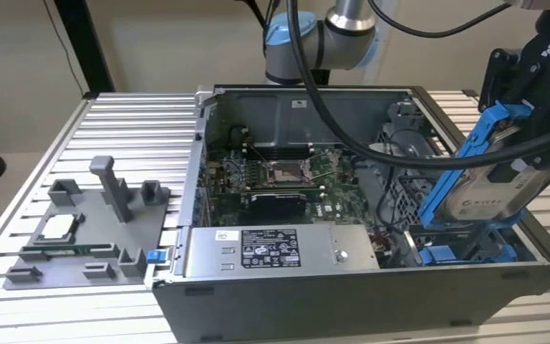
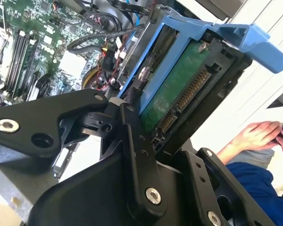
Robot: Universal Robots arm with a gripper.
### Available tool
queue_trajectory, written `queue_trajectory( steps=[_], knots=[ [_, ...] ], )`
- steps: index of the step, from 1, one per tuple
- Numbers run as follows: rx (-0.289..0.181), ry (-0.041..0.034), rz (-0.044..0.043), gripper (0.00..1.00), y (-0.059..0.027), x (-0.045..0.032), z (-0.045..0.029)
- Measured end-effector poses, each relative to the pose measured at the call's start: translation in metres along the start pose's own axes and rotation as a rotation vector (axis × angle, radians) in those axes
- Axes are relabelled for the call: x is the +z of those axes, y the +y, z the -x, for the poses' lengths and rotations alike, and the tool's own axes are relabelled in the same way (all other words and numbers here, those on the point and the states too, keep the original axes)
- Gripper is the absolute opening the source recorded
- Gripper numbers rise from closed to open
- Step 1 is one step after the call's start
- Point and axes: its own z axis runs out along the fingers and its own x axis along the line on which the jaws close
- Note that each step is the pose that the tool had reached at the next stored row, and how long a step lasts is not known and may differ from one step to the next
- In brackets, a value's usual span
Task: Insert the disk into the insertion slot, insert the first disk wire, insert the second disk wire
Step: 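Insert the disk into the insertion slot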
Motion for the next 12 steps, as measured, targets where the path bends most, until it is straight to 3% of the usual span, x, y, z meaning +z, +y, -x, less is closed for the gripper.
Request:
queue_trajectory(
  steps=[12],
  knots=[
    [0.000,-0.0022,0.0000,0.00,-0.0004,0.0037,-0.0001]
  ],
)
